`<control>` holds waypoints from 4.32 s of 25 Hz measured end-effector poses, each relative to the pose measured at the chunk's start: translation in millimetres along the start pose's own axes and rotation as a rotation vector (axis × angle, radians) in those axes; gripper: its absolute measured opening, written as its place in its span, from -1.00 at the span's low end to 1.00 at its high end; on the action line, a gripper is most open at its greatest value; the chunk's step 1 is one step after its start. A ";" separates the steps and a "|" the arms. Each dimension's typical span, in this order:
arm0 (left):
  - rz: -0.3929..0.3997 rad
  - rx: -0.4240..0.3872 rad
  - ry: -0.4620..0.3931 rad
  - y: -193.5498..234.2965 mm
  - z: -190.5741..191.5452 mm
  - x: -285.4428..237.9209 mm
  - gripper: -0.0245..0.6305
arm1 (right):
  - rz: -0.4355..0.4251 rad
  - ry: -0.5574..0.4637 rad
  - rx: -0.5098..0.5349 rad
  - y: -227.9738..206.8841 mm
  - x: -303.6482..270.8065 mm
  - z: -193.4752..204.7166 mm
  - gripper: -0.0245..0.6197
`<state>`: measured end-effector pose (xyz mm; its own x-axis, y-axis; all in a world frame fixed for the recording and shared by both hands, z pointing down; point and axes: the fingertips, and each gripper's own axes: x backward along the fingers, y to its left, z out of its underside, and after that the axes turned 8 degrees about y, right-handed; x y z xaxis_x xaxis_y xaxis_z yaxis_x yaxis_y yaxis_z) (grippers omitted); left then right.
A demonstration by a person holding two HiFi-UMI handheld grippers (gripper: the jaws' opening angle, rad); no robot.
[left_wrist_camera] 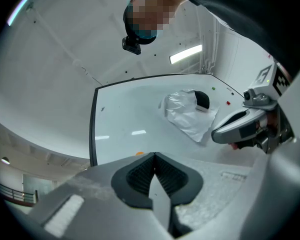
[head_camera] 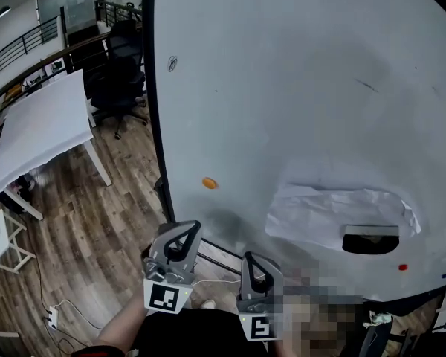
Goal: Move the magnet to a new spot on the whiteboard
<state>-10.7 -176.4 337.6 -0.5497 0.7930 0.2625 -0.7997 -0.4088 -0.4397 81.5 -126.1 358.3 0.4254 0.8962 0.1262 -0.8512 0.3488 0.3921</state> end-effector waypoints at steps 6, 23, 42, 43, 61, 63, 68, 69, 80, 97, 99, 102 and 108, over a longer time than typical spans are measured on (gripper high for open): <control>-0.001 -0.005 -0.008 15.7 2.8 -24.3 -0.92 | 0.062 0.015 -0.016 -8.6 -12.0 0.3 -0.91; 0.067 0.056 -0.002 27.1 10.0 -64.4 -0.49 | 0.133 0.080 0.003 -2.5 -22.5 5.0 -0.91; 0.042 0.070 0.001 31.7 9.8 -75.8 -0.52 | 0.178 0.104 0.010 -14.9 -13.6 10.4 -0.91; 0.039 0.071 0.003 31.7 10.1 -75.7 -0.52 | 0.178 0.102 0.010 -15.7 -12.8 10.7 -0.91; 0.016 0.042 0.022 22.0 2.5 -61.0 -0.53 | 0.130 0.079 -0.008 -19.5 -7.1 15.0 -0.91; 0.013 0.045 0.025 20.1 1.7 -56.9 -0.53 | 0.118 0.071 -0.012 -18.2 -5.6 14.0 -0.91; -0.004 0.049 0.035 13.8 1.6 -42.3 -0.53 | 0.082 0.058 -0.006 -15.5 -0.2 13.2 -0.91; -0.010 0.050 0.038 12.7 1.5 -38.7 -0.53 | 0.074 0.054 -0.006 -15.0 0.8 12.9 -0.91; -0.039 0.051 0.061 -1.6 0.8 -0.8 -0.53 | -0.006 0.030 -0.001 -1.9 13.5 9.9 -0.91; -0.026 0.083 0.108 -37.8 6.0 42.0 -0.53 | -0.024 0.017 -0.011 0.9 30.8 10.7 -0.91; -0.024 0.087 0.116 -41.4 8.3 46.5 -0.53 | -0.023 0.020 -0.017 1.2 32.1 12.0 -0.91; -0.027 0.092 0.133 -42.8 11.8 52.9 -0.53 | -0.030 0.021 -0.014 3.3 33.4 11.8 -0.91; -0.028 0.094 0.141 -44.8 13.8 59.8 -0.53 | -0.028 0.013 -0.022 3.5 33.4 11.3 -0.91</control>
<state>-11.1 -116.9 384.9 -0.4925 0.8577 0.1476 -0.8371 -0.4205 -0.3498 96.2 -98.1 374.2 0.4455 0.8892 0.1038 -0.8456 0.3799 0.3750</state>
